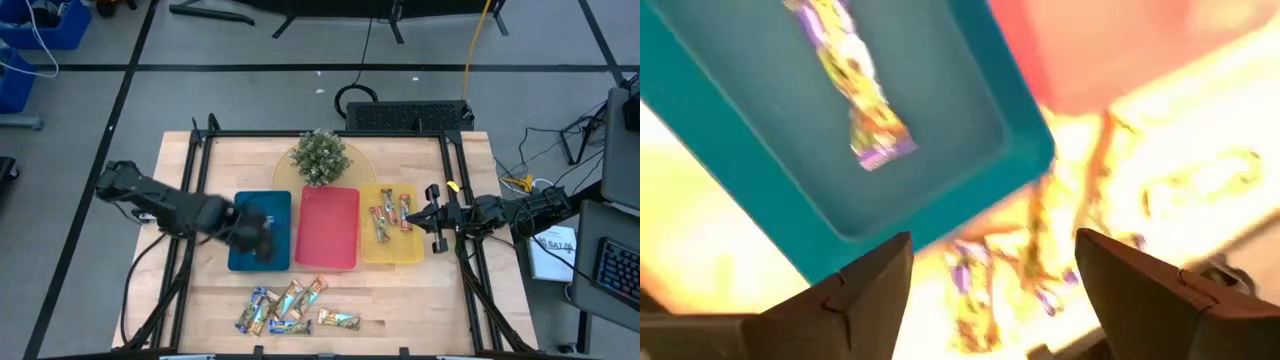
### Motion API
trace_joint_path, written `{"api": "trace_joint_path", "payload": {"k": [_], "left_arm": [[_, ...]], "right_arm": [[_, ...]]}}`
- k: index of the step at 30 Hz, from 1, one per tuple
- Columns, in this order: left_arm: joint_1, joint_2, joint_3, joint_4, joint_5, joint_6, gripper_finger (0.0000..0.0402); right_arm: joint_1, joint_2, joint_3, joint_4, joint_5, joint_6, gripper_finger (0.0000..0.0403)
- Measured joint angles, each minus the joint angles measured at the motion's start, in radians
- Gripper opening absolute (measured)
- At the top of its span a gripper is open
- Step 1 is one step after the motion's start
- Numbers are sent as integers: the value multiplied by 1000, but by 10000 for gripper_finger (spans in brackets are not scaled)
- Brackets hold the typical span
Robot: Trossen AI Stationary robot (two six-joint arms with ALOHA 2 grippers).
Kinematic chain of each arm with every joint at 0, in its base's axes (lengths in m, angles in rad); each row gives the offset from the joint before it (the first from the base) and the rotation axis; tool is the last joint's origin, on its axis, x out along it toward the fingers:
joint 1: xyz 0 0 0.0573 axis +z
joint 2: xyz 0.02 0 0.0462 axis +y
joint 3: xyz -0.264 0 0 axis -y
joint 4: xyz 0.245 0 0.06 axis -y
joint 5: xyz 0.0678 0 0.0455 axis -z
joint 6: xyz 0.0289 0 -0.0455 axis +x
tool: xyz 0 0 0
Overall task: Pick and place Granola Bars by type
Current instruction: Put the left blue granola bar into the blue bin
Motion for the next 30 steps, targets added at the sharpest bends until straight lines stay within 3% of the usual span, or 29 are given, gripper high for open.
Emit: {"api": "trace_joint_path", "payload": {"k": [5, 14, 17, 23, 30], "left_arm": [[-221, 12, -8, 35, -99, -80, 258], [-492, 151, -76, 427, -240, -129, 248], [-526, 240, -77, 462, -217, -230, 246], [-545, 410, -78, 448, -50, -300, 237], [-515, 431, -78, 403, -59, -245, 235]], "right_arm": [[0, 2, 0, -2, 0, 3, 0], [0, 2, 0, -12, 0, 2, 0], [0, 2, 0, -12, 0, 1, 0], [0, 2, 0, -12, 1, 3, 0], [0, 2, 0, -12, 1, 3, 0]]}}
